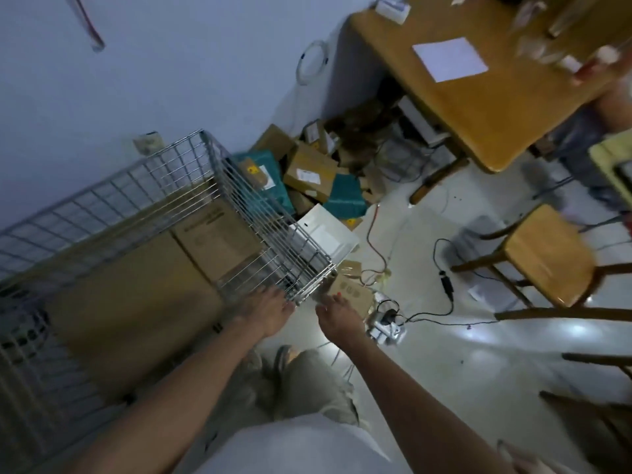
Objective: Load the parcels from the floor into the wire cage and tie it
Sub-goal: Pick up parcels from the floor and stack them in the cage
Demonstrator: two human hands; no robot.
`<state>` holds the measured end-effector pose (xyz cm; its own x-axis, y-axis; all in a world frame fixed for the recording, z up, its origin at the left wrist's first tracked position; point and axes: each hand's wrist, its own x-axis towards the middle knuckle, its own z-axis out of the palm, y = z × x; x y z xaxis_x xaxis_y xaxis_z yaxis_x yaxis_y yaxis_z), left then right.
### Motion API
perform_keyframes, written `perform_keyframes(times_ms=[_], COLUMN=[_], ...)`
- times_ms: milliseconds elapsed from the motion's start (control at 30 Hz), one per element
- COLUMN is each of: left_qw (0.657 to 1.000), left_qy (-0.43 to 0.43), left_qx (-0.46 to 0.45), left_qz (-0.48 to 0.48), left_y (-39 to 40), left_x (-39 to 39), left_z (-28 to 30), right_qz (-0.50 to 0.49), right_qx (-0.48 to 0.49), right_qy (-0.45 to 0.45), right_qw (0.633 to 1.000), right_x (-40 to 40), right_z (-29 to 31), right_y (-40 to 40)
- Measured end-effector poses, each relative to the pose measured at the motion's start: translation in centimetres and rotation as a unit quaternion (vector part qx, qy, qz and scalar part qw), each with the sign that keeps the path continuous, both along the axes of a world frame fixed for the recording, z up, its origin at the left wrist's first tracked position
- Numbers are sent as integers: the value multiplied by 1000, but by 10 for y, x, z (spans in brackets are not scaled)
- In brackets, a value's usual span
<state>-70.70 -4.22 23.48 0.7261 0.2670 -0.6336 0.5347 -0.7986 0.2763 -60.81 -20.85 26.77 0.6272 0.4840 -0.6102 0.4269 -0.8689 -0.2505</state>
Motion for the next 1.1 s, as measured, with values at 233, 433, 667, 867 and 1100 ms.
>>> perform_keyframes(times_ms=[233, 433, 667, 867, 1100], left_qw=[994, 986, 991, 994, 994], left_qy=[-43, 18, 33, -13, -12], left_qx=[17, 62, -7, -112, -104], left_qz=[-103, -155, -127, -7, -18], left_y=[-106, -191, -312, -355, -346], left_x=[33, 20, 20, 80, 127], left_z=[57, 47, 55, 90, 98], right_qz=[-57, -96, -176, -234, -244], right_qx=[-57, -27, -14, 6, -3], right_qy=[-31, -34, 11, 39, 25], right_qw=[996, 994, 984, 972, 969], right_x=[25, 16, -14, 7, 49], right_z=[32, 34, 39, 50, 59], right_y=[-132, -232, -346, -400, -395])
